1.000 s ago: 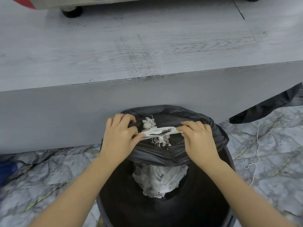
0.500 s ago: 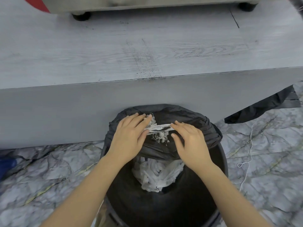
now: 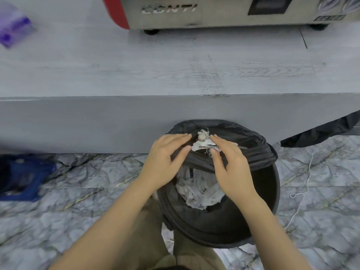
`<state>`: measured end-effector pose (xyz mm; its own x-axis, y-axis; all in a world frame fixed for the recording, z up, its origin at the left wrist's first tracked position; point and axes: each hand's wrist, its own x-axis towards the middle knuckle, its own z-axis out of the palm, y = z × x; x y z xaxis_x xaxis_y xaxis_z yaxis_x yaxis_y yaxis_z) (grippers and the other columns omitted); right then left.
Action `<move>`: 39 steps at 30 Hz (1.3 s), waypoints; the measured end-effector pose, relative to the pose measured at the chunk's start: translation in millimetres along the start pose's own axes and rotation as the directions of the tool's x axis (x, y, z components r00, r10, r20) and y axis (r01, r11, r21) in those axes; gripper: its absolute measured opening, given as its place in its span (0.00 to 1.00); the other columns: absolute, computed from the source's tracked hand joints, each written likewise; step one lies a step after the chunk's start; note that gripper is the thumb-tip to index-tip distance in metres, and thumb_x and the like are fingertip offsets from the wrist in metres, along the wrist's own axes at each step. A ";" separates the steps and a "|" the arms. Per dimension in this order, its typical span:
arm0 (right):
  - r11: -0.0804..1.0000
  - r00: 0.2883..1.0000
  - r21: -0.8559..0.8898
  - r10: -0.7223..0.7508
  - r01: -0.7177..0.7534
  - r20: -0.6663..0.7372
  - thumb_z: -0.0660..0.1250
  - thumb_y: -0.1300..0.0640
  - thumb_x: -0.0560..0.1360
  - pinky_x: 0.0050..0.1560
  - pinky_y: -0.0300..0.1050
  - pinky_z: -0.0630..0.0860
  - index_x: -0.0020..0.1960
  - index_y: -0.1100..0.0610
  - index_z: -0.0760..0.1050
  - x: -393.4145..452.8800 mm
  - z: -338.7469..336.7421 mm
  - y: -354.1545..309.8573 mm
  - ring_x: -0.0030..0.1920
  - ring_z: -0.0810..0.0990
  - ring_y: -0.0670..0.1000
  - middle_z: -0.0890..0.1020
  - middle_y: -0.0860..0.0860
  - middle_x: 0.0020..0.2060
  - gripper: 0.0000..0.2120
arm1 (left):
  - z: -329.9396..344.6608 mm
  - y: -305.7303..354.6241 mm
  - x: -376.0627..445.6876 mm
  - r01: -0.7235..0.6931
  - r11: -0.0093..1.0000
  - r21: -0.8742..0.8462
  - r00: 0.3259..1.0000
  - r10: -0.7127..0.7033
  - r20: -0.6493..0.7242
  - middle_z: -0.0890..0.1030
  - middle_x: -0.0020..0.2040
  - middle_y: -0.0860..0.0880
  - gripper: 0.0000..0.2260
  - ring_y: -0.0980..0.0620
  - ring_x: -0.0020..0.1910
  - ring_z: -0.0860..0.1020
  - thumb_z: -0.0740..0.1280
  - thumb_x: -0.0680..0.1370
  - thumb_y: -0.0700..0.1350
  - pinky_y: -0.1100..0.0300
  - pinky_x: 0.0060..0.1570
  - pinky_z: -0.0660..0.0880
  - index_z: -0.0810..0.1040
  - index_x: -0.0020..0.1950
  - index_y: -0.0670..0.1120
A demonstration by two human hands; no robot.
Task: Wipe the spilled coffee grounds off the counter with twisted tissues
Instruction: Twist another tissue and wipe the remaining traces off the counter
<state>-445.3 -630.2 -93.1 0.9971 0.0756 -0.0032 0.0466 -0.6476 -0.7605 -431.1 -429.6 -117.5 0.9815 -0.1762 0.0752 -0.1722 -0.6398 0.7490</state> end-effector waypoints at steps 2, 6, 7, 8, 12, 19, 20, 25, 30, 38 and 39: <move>0.999 0.999 0.032 -0.032 0.031 0.029 0.61 0.57 0.81 0.68 0.41 0.69 0.70 0.54 0.72 6.1 7.0 -26.0 0.67 0.72 0.43 0.77 0.47 0.64 0.17 | -24.5 -1.1 1.6 -0.023 0.999 -0.022 0.999 0.022 -0.042 0.80 0.63 0.55 0.14 0.56 0.64 0.76 0.65 0.81 0.49 0.50 0.64 0.71 0.79 0.65 0.49; 0.991 0.992 0.048 -0.126 0.125 0.026 0.61 0.55 0.81 0.64 0.33 0.68 0.69 0.54 0.72 33.6 32.5 -83.3 0.64 0.73 0.42 0.78 0.47 0.63 0.17 | -85.2 -16.9 14.1 -0.061 0.998 -0.021 0.990 0.058 -0.127 0.80 0.63 0.53 0.14 0.54 0.64 0.76 0.66 0.80 0.47 0.53 0.66 0.71 0.80 0.65 0.47; 0.988 0.989 0.054 -0.148 0.146 0.027 0.60 0.55 0.80 0.62 0.34 0.70 0.69 0.54 0.73 43.1 41.2 -97.6 0.61 0.75 0.43 0.79 0.47 0.61 0.17 | -102.7 -25.4 19.4 -0.057 0.998 -0.017 0.989 0.054 -0.139 0.80 0.63 0.53 0.14 0.53 0.65 0.76 0.67 0.80 0.47 0.53 0.66 0.71 0.80 0.65 0.47; 0.985 0.987 0.066 -0.160 0.158 0.030 0.60 0.54 0.80 0.59 0.37 0.73 0.68 0.53 0.73 53.8 50.7 -112.1 0.58 0.76 0.43 0.79 0.47 0.59 0.17 | -120.6 -35.6 25.9 -0.052 0.999 -0.013 0.987 0.049 -0.152 0.80 0.64 0.54 0.14 0.54 0.65 0.75 0.67 0.80 0.47 0.53 0.66 0.70 0.79 0.66 0.48; 0.980 0.983 0.103 -0.175 0.168 0.063 0.60 0.53 0.81 0.63 0.37 0.70 0.69 0.49 0.72 102.8 99.0 -172.4 0.62 0.74 0.40 0.77 0.42 0.63 0.17 | -194.1 -81.7 53.3 -0.080 0.997 0.012 0.969 0.080 -0.232 0.80 0.63 0.54 0.14 0.57 0.65 0.75 0.69 0.79 0.46 0.62 0.66 0.68 0.80 0.64 0.48; 0.964 0.974 0.156 -0.223 0.214 0.045 0.61 0.52 0.81 0.66 0.34 0.67 0.68 0.47 0.73 192.7 202.7 -276.5 0.65 0.71 0.37 0.77 0.39 0.63 0.16 | -316.6 -171.1 88.4 -0.040 0.999 0.035 0.945 0.049 -0.323 0.80 0.62 0.57 0.15 0.57 0.64 0.75 0.70 0.78 0.48 0.57 0.65 0.71 0.80 0.65 0.50; 0.962 0.971 0.155 -0.233 0.223 0.053 0.61 0.52 0.81 0.66 0.33 0.67 0.68 0.48 0.73 205.0 216.0 -290.2 0.65 0.71 0.37 0.77 0.40 0.63 0.16 | -334.1 -183.1 92.7 -0.035 0.998 0.047 0.937 0.049 -0.347 0.80 0.62 0.57 0.15 0.58 0.64 0.75 0.71 0.78 0.48 0.56 0.65 0.72 0.80 0.65 0.50; 0.960 0.964 0.150 -0.251 0.237 0.088 0.61 0.51 0.81 0.66 0.38 0.69 0.67 0.48 0.74 262.4 269.7 -345.0 0.64 0.73 0.40 0.78 0.41 0.62 0.15 | -412.1 -252.3 122.7 0.036 0.991 0.126 0.863 0.033 -0.504 0.77 0.67 0.54 0.22 0.59 0.65 0.72 0.72 0.75 0.52 0.56 0.67 0.69 0.77 0.67 0.48; 0.964 0.969 0.166 -0.226 0.208 0.098 0.62 0.52 0.80 0.60 0.39 0.72 0.63 0.50 0.77 313.1 304.9 -377.6 0.59 0.76 0.40 0.80 0.41 0.59 0.13 | -450.4 -310.0 159.6 0.286 0.958 0.005 0.887 -0.263 -0.381 0.62 0.77 0.54 0.47 0.61 0.73 0.58 0.76 0.68 0.61 0.58 0.71 0.59 0.55 0.80 0.50; 0.975 0.994 0.209 -0.090 0.075 0.061 0.65 0.47 0.77 0.47 0.37 0.72 0.45 0.53 0.82 356.9 342.5 -394.6 0.48 0.78 0.43 0.83 0.46 0.43 0.12 | -414.3 -300.1 166.6 0.456 0.867 0.201 0.819 -0.320 -0.477 0.71 0.67 0.50 0.50 0.47 0.63 0.70 0.69 0.65 0.71 0.50 0.62 0.68 0.53 0.80 0.51; 0.974 0.997 0.219 -0.068 0.056 0.048 0.66 0.43 0.76 0.47 0.35 0.70 0.44 0.52 0.82 358.3 345.2 -396.5 0.48 0.78 0.43 0.82 0.46 0.43 0.14 | -408.7 -294.2 162.9 0.485 0.837 0.255 0.806 -0.314 -0.502 0.72 0.66 0.50 0.51 0.46 0.61 0.70 0.66 0.64 0.73 0.50 0.59 0.68 0.53 0.80 0.50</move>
<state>-127.1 -84.6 -16.8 0.9876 0.1560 0.0174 0.0884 -0.4609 -0.8830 -186.3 35.6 -56.6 0.8870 0.4348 0.1556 0.3107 -0.8111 0.4955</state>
